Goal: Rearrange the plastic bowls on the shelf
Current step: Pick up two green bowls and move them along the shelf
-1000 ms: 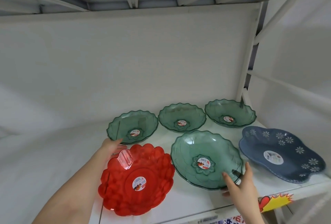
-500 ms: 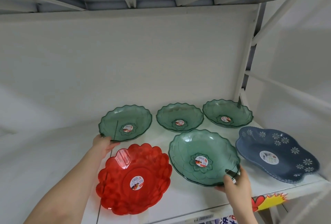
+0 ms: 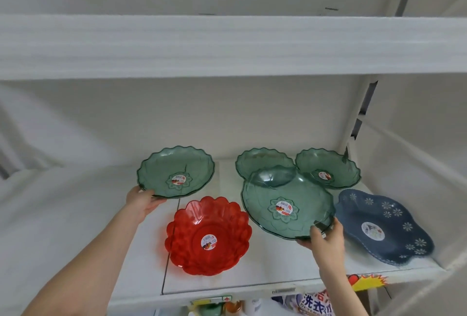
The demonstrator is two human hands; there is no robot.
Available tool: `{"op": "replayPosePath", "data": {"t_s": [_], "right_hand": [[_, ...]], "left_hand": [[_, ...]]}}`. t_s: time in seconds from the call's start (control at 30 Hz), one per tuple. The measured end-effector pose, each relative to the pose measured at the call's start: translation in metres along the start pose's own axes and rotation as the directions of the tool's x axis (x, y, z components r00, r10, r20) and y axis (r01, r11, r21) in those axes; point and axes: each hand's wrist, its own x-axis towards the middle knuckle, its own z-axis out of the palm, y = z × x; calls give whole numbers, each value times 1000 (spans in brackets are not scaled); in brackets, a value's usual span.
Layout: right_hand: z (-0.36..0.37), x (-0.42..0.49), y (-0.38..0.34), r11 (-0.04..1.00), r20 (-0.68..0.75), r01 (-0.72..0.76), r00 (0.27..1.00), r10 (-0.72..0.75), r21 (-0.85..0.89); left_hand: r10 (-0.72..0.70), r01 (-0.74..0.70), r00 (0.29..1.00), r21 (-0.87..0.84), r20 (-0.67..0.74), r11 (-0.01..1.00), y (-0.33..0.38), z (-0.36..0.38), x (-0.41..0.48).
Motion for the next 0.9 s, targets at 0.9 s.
{"op": "replayPosePath", "data": {"t_s": [0.9], "right_hand": [[276, -173, -44, 997, 125, -55, 991, 48, 50]], "left_hand": [[-80, 81, 996, 14, -47, 997, 66, -330, -3]]}}
